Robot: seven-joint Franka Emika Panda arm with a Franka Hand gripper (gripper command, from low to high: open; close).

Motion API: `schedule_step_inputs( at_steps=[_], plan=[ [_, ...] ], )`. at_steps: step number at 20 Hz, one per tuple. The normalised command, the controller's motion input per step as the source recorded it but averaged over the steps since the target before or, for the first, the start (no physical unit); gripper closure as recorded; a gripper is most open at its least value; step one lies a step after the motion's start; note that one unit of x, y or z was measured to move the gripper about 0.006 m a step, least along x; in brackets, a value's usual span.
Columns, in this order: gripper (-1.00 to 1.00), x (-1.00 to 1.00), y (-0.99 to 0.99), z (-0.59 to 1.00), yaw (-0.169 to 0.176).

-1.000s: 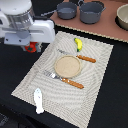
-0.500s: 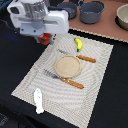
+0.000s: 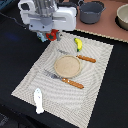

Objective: Interact with the objects in diverse but meaningful ways.

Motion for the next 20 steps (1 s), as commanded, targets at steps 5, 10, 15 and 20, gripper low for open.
schedule_step_inputs(
  at_steps=[5,10,15,20],
  plan=[
    [1.00,0.38,0.56,0.00,0.065],
    [1.00,0.30,0.49,-0.02,0.066],
    [1.00,0.12,0.21,-0.09,0.059],
    [1.00,0.13,0.03,-0.09,0.017]
  ],
)
